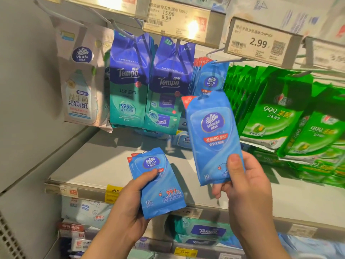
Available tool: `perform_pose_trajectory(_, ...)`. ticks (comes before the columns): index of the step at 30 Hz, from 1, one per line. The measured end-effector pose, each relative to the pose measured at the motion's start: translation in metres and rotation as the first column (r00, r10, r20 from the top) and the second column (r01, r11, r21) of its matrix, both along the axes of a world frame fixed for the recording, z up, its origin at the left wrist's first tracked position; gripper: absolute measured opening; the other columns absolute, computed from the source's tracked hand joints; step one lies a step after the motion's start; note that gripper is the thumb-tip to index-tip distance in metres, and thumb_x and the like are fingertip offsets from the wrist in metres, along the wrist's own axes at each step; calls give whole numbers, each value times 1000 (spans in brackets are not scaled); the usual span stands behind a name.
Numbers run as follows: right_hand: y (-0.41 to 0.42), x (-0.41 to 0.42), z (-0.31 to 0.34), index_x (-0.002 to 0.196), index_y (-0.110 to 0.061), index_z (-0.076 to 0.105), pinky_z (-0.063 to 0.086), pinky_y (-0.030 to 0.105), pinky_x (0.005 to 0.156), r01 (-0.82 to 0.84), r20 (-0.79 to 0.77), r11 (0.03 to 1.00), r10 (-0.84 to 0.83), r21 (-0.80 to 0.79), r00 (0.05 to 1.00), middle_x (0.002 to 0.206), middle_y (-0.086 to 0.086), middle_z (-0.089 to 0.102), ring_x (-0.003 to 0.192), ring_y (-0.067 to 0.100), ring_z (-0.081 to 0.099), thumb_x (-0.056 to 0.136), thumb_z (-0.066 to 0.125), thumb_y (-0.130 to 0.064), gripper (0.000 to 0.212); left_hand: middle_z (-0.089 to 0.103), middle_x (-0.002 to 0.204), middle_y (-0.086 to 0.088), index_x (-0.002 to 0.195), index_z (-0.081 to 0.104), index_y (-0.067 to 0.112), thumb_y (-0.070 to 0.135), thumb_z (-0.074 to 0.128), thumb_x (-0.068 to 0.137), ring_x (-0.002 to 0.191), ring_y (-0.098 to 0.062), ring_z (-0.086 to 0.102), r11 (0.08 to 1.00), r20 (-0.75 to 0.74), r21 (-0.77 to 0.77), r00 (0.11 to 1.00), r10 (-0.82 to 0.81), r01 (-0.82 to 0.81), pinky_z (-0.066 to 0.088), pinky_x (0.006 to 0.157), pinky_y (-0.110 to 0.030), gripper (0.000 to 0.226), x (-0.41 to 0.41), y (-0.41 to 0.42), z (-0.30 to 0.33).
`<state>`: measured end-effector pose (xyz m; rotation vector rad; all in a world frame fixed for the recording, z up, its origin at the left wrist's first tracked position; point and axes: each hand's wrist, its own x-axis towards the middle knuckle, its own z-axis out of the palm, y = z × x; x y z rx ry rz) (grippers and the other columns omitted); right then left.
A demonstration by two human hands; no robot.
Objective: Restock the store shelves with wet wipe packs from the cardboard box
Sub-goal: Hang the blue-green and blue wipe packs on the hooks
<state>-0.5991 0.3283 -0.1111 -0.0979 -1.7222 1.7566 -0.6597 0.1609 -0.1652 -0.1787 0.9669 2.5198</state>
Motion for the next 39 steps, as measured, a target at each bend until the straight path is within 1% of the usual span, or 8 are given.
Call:
perform_pose_trajectory(4, -2, 1, 20, 97, -13, 60, 40, 29, 41, -9, -118, 999, 5, -34, 993, 70, 6, 64, 41, 20, 48, 97, 57, -38, 25, 78, 95, -13, 110, 71, 14, 17, 72, 80, 65, -29, 75, 1000, 5, 1, 1000, -8, 8, 58, 48, -36, 30, 0, 1, 0)
perform_pose_trajectory(8, -3, 0, 37, 95, -16, 60, 40, 27, 40, -13, -198, 999, 5, -42, 980, 75, 8, 65, 42, 20, 48, 100, 55, -37, 22, 78, 95, -14, 110, 71, 13, 17, 74, 75, 66, -30, 75, 1000, -3, 1, 1000, -18, 18, 59, 49, -37, 35, 0, 2, 2)
perform_pose_trajectory(14, -9, -3, 55, 96, -17, 56, 39, 25, 42, -6, -275, 996, -20, -93, 961, 72, 5, 67, 41, 22, 46, 96, 52, -39, 23, 77, 89, -12, 107, 71, 14, 19, 72, 74, 63, -28, 74, 999, -24, 9, 999, -42, 43, 57, 47, -35, 33, 1, 2, 4)
perform_pose_trajectory(19, -8, -16, 61, 94, -15, 54, 39, 27, 39, 55, -226, 988, -86, -142, 970, 64, 5, 65, 37, 19, 47, 107, 48, -29, 19, 77, 90, -13, 109, 70, 13, 18, 72, 74, 64, -29, 74, 999, -12, 7, 999, -45, 45, 58, 47, -36, 35, 2, 1, 4)
perform_pose_trajectory(24, -8, -21, 56, 98, -16, 57, 40, 27, 40, 104, -170, 984, -128, -142, 977, 71, 5, 69, 38, 20, 48, 107, 49, -29, 18, 77, 88, -12, 105, 71, 14, 20, 72, 72, 62, -29, 74, 999, -11, -3, 999, -38, 38, 57, 47, -35, 33, 1, -2, 5)
perform_pose_trajectory(29, -10, -21, 48, 96, -17, 56, 39, 29, 41, 113, -150, 980, -138, -161, 979, 66, 0, 70, 39, 16, 49, 108, 48, -27, 18, 77, 87, -12, 105, 71, 14, 20, 72, 72, 60, -28, 73, 1000, -14, -7, 999, -31, 31, 57, 46, -34, 34, 0, -5, 4)
perform_pose_trajectory(35, -11, -24, 42, 95, -17, 56, 43, 28, 41, 69, -128, 979, -95, -191, 987, 73, 1, 71, 41, 18, 52, 107, 48, -28, 18, 77, 87, -13, 107, 70, 12, 19, 72, 73, 60, -29, 74, 1000, -3, -3, 1000, -30, 30, 57, 45, -35, 35, 0, -5, 5)
perform_pose_trajectory(39, -16, -27, 26, 94, -15, 58, 44, 29, 49, 9, -82, 976, -28, -219, 996, 66, 0, 66, 46, 16, 55, 105, 51, -23, 15, 77, 90, -13, 107, 70, 13, 19, 71, 75, 63, -29, 74, 999, 1, 1, 999, -42, 42, 59, 49, -37, 33, -1, -4, 3)
